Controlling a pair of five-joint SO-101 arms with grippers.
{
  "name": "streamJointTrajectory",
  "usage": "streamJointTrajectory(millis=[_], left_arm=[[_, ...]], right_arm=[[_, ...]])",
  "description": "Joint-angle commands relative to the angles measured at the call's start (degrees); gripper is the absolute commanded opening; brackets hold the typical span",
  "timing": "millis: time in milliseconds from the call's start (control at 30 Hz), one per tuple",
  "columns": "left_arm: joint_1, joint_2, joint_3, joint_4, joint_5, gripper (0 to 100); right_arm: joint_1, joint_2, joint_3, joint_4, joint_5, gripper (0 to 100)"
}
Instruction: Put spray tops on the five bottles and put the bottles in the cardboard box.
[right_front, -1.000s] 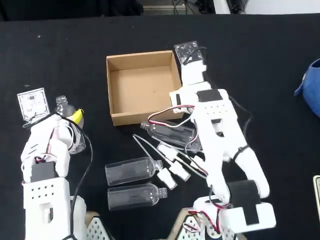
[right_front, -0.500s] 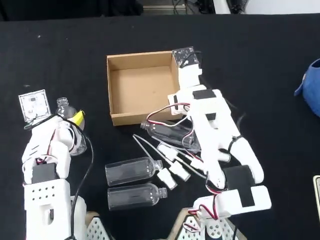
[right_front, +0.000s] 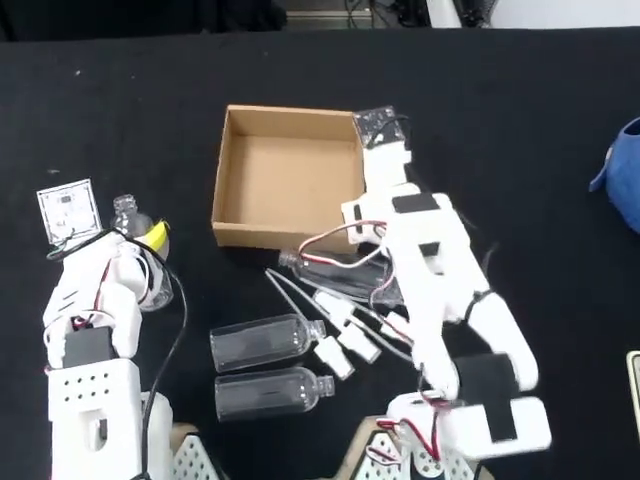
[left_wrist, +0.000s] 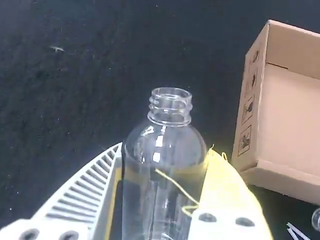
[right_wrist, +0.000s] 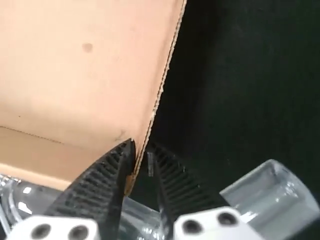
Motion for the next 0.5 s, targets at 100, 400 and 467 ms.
streamJointTrajectory(millis=[100, 400, 467], left_arm=[[0.4, -1.2, 4.1, -10.6, 0.5, 3], [0.5, -1.2, 10.9, -23.4, 0.4, 3], [0.5, -1.2, 11.0, -23.4, 0.5, 3]], right_arm=[[1.1, -6.4, 0.3, -1.2, -0.1, 4.0], [0.1, -6.9, -4.1, 2.8, 0.0, 24.3], [0.2, -7.4, -7.3, 6.8, 0.0, 24.0]])
